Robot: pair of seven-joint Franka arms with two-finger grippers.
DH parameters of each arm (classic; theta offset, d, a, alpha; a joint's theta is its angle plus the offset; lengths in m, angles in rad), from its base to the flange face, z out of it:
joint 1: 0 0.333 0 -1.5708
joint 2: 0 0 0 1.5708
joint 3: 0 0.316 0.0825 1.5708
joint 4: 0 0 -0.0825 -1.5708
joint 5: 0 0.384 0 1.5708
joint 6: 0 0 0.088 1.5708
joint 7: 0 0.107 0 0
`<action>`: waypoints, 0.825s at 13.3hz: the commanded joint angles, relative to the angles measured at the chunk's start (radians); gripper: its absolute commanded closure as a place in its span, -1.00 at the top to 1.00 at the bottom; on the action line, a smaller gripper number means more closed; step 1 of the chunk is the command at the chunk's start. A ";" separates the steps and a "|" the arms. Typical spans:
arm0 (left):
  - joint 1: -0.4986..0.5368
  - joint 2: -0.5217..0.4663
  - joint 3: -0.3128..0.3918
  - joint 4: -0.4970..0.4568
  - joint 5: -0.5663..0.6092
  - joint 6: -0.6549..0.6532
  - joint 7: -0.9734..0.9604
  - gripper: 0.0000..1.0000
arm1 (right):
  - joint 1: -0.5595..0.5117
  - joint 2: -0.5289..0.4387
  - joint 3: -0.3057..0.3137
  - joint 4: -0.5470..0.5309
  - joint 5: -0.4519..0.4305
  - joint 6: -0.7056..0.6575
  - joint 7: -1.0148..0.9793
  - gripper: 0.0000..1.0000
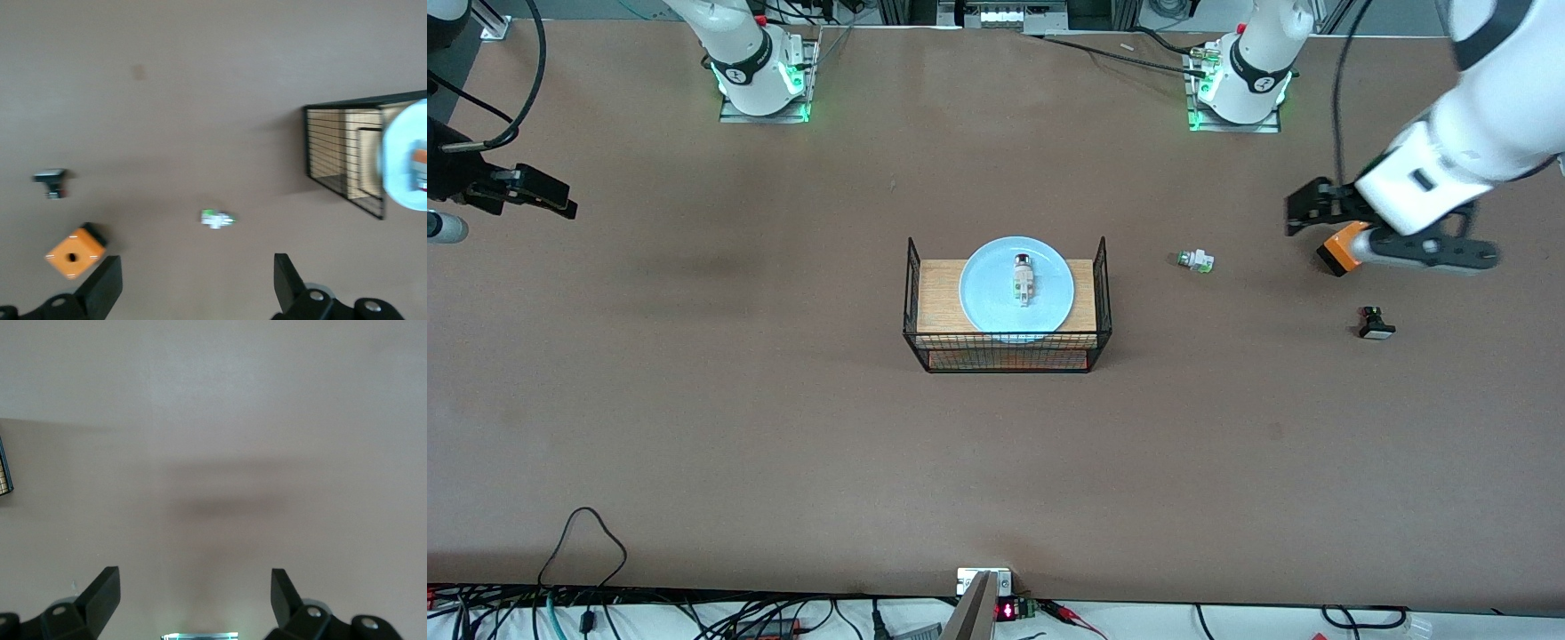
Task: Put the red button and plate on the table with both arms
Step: 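Reach the left gripper toward the light-blue plate in the wire basket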
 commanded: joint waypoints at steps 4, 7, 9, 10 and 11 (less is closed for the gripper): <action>-0.031 0.135 -0.125 0.017 0.020 0.202 -0.276 1.00 | -0.006 0.014 0.003 0.024 0.009 -0.019 -0.017 1.00; -0.006 0.165 -0.122 0.002 0.087 0.276 -0.290 1.00 | -0.009 0.023 0.002 0.026 0.012 -0.016 -0.013 1.00; -0.003 0.187 -0.121 0.000 0.091 0.281 -0.310 1.00 | -0.012 0.037 -0.001 0.026 0.011 -0.008 -0.013 1.00; -0.012 0.201 -0.124 0.001 0.095 0.281 -0.344 1.00 | -0.014 0.039 -0.003 0.027 0.011 -0.008 -0.013 1.00; -0.032 0.211 -0.124 0.010 0.097 0.281 -0.380 1.00 | -0.015 0.039 -0.003 0.030 0.009 -0.007 -0.015 1.00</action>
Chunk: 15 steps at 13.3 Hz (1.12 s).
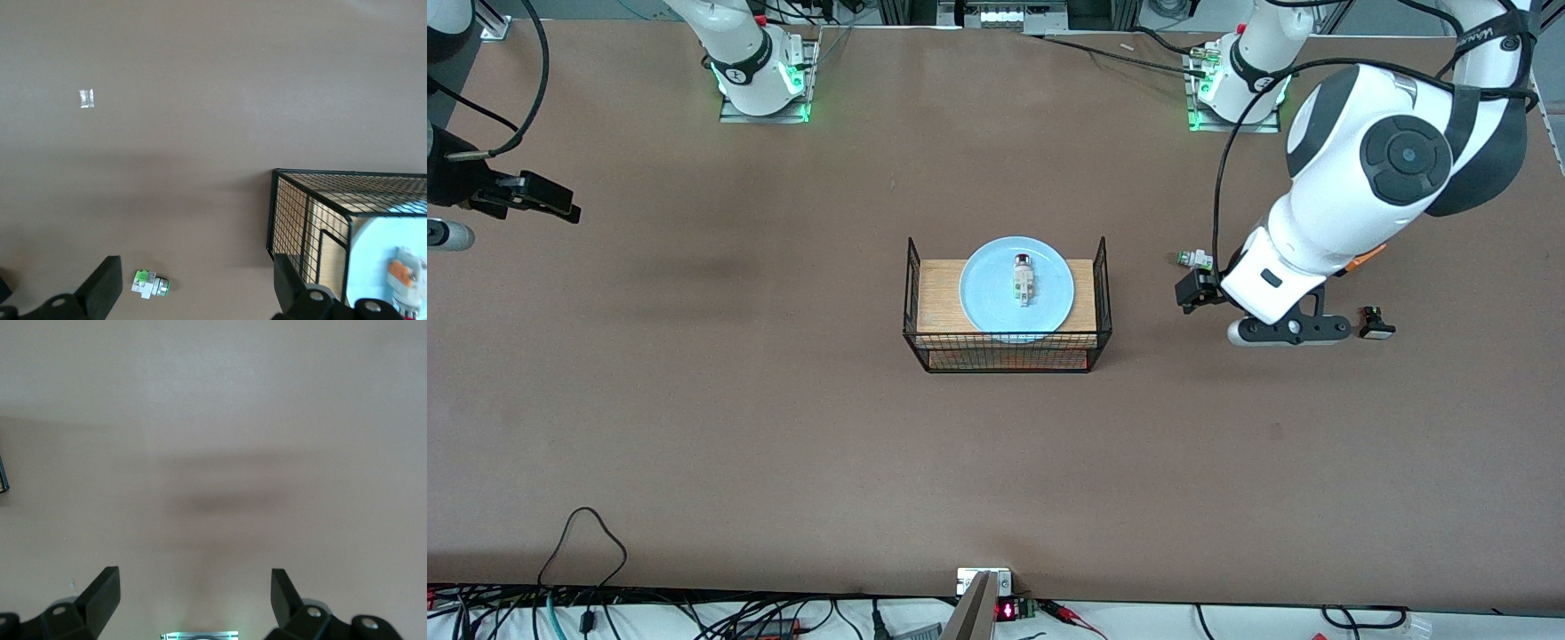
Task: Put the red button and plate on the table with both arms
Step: 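Reach the left gripper toward the light-blue plate in the wire basket, then lower the left gripper and grasp the white button on the plate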
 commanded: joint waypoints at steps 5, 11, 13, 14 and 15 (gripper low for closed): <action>-0.146 0.041 -0.008 0.024 0.028 0.015 -0.223 1.00 | -0.013 0.013 0.002 0.031 0.008 -0.010 -0.013 1.00; -0.298 0.133 -0.008 0.073 0.060 0.015 -0.350 1.00 | -0.023 0.052 0.002 0.034 0.008 0.025 -0.003 1.00; -0.347 0.160 -0.008 0.074 0.060 0.018 -0.384 1.00 | -0.022 0.065 0.002 0.034 0.001 0.025 -0.004 1.00; -0.355 0.179 -0.008 0.090 0.058 0.023 -0.386 1.00 | -0.022 0.067 0.002 0.034 0.003 0.025 -0.004 1.00; -0.358 0.203 -0.010 0.120 0.055 0.041 -0.392 1.00 | -0.019 0.067 0.002 0.034 0.003 0.024 -0.006 1.00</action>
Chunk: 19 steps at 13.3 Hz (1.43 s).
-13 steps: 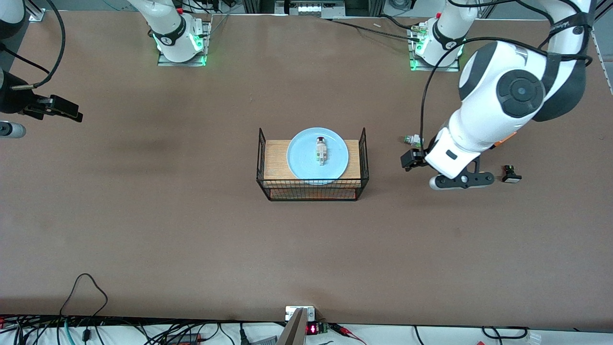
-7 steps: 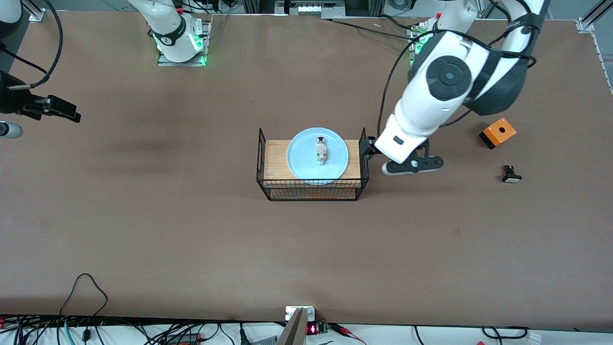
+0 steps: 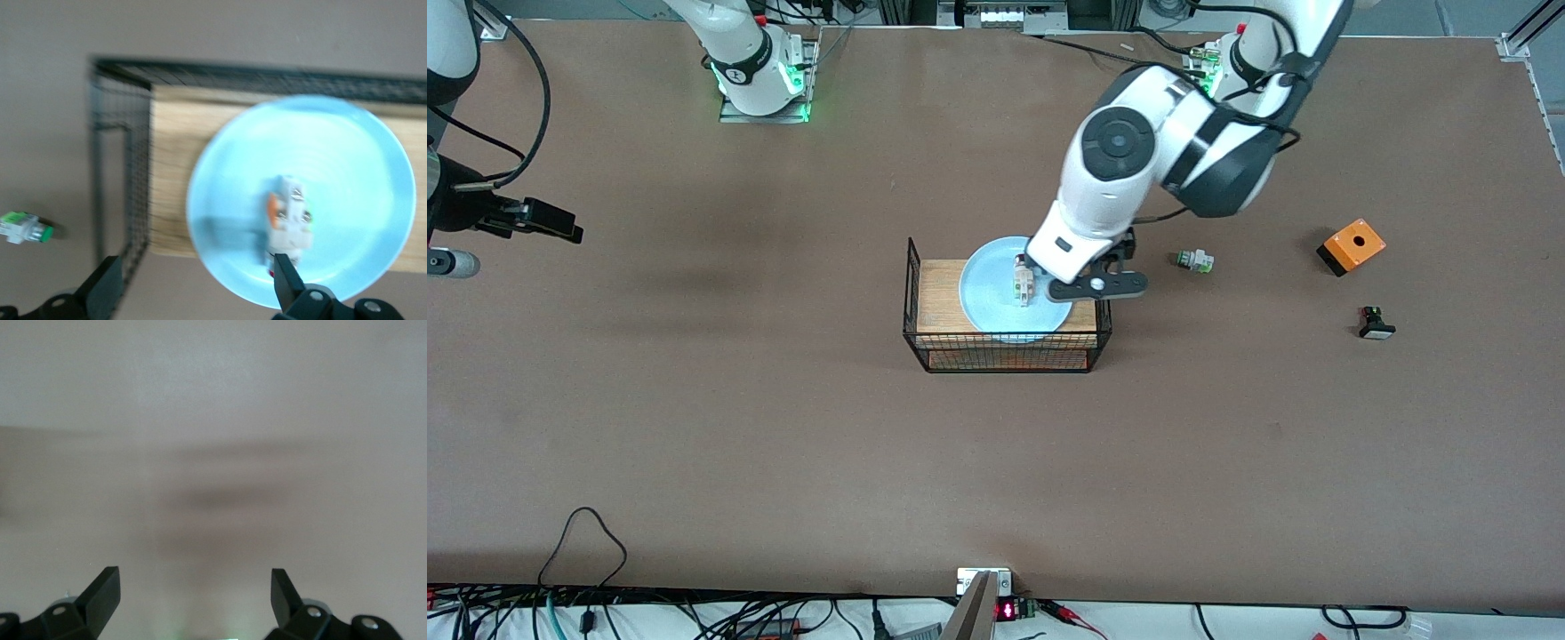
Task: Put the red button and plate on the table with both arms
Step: 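Lower the left gripper and grasp the white button on the plate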
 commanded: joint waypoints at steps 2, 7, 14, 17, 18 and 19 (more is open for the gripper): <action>-0.054 0.090 0.009 0.106 0.031 0.036 -0.085 1.00 | -0.006 0.008 0.006 0.035 0.008 -0.005 0.000 1.00; -0.076 0.149 0.009 0.109 0.090 0.096 -0.145 1.00 | 0.003 0.010 0.009 0.049 0.014 -0.012 0.112 1.00; -0.082 0.167 0.009 0.109 0.092 0.110 -0.168 0.34 | 0.086 0.007 0.015 0.056 0.011 -0.018 0.384 1.00; -0.099 0.167 0.009 0.109 0.094 0.113 -0.186 0.00 | 0.110 0.008 0.017 0.058 0.014 -0.018 0.403 1.00; -0.108 0.168 0.009 0.109 0.095 0.113 -0.211 -0.19 | 0.130 0.008 0.017 0.056 0.018 -0.018 0.412 1.00; -0.114 0.168 0.009 0.109 0.097 0.113 -0.225 -0.28 | 0.138 0.008 0.017 0.061 0.018 -0.018 0.450 1.00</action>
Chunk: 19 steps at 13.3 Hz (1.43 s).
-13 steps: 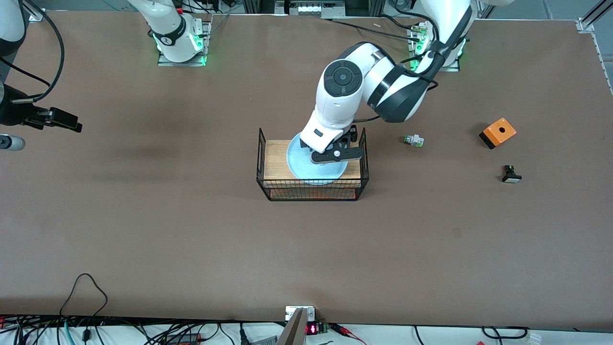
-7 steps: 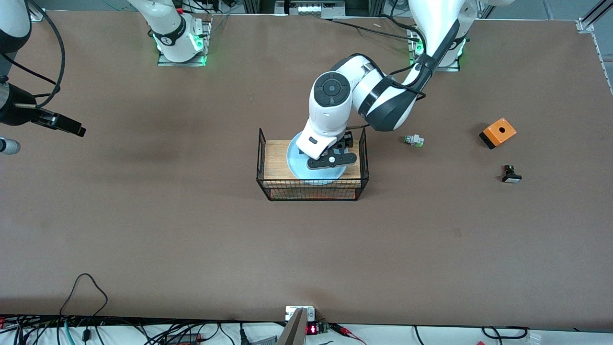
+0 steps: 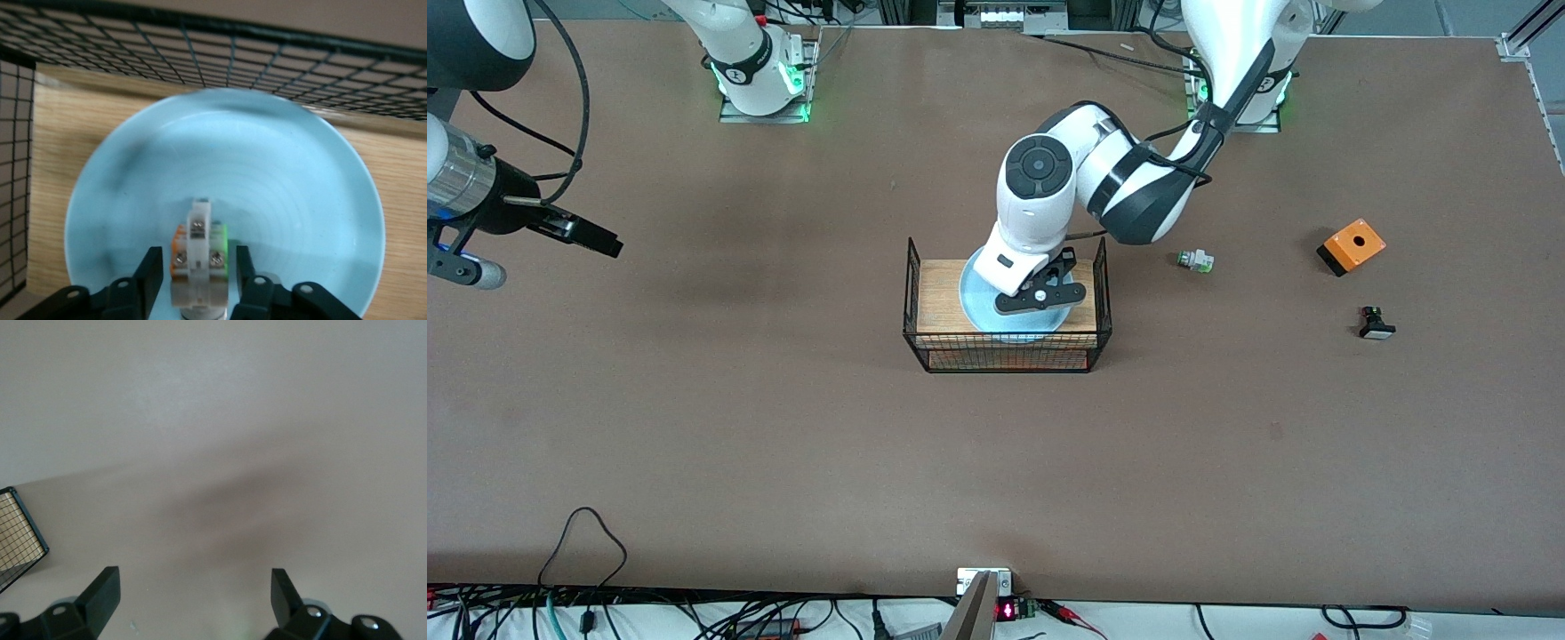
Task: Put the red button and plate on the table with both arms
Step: 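Lower the left gripper and grasp the white button on the plate, then lift the button with the left gripper while the right gripper reaches the plate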
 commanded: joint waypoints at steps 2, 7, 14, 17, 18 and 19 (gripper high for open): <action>-0.030 0.016 0.008 0.035 0.026 -0.004 -0.077 -0.63 | 0.042 0.007 -0.002 0.027 0.050 -0.017 0.211 1.00; 0.004 -0.051 0.013 0.040 0.017 -0.030 -0.078 -0.91 | 0.090 0.010 -0.002 0.037 0.048 -0.020 0.318 1.00; 0.151 -0.111 0.007 0.236 0.017 -0.329 0.031 -0.99 | 0.209 0.056 -0.002 0.086 0.052 -0.020 0.635 1.00; 0.260 -0.179 0.007 0.241 0.012 -0.383 0.149 -0.99 | 0.263 0.093 -0.002 0.123 0.052 -0.009 0.798 1.00; 0.303 -0.193 0.007 0.241 0.012 -0.408 0.195 -0.99 | 0.289 0.102 -0.002 0.132 0.049 -0.008 0.813 1.00; 0.343 -0.202 0.008 0.241 0.012 -0.435 0.250 -0.99 | 0.317 0.115 -0.003 0.139 0.045 -0.008 0.814 1.00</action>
